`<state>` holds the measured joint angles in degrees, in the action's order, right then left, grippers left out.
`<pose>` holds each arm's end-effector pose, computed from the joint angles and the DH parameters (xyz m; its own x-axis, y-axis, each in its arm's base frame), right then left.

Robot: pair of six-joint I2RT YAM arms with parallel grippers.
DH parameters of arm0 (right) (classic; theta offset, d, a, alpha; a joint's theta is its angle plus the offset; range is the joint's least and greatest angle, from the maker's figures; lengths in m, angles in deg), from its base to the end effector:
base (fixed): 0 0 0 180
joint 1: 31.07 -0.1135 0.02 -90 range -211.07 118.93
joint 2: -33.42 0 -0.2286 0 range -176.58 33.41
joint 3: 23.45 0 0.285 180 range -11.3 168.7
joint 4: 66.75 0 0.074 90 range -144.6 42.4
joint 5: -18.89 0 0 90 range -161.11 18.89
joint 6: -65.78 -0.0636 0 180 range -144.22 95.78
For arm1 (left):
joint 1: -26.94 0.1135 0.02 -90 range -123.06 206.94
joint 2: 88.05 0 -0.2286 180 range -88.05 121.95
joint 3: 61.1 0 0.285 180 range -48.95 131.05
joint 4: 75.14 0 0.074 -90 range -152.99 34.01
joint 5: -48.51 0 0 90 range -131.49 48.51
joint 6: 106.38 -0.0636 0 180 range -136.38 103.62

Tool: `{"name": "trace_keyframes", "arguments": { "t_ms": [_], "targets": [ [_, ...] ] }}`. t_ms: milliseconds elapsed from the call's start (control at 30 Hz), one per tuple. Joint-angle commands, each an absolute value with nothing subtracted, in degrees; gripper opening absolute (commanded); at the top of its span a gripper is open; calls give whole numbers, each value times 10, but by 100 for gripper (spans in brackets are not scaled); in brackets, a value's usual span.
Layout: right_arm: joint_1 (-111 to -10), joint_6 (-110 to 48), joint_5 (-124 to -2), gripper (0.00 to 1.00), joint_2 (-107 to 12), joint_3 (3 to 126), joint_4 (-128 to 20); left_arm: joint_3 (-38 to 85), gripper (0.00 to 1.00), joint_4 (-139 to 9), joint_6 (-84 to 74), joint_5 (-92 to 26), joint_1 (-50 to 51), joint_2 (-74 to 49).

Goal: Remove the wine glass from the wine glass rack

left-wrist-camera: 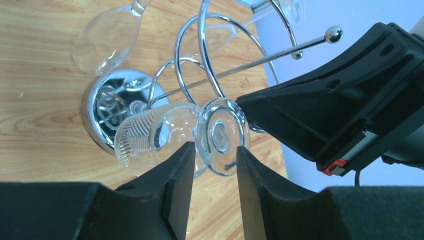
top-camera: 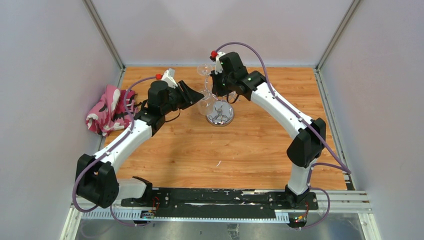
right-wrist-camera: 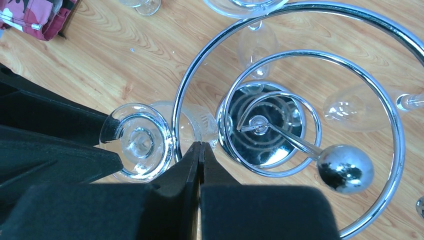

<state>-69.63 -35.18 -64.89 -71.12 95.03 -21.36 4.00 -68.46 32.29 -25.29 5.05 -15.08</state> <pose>0.3641 0.2990 0.3318 -0.5321 -0.1825 -0.8268 -0.6018 0.7684 0.2177 0.3331 -0.1530 0.2591 -0.6110 -0.5317 -0.5866 0.2269 0.5923 -0.7731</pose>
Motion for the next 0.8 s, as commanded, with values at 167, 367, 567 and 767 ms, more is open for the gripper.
{"name": "trace_keyframes", "arguments": {
  "t_ms": [167,367,567,767],
  "targets": [
    [-694,-351,-645,0,-680,926,-229,61,41,-693,319,-267,46,-163],
    [-695,-349,-637,0,-670,925,-239,69,41,-693,335,-268,46,-166],
    [-694,-353,-626,0,-668,913,-243,70,41,-700,354,-257,44,-152],
    [-695,-355,-623,0,-667,907,-248,71,41,-704,355,-267,39,-163]
  ]
}}
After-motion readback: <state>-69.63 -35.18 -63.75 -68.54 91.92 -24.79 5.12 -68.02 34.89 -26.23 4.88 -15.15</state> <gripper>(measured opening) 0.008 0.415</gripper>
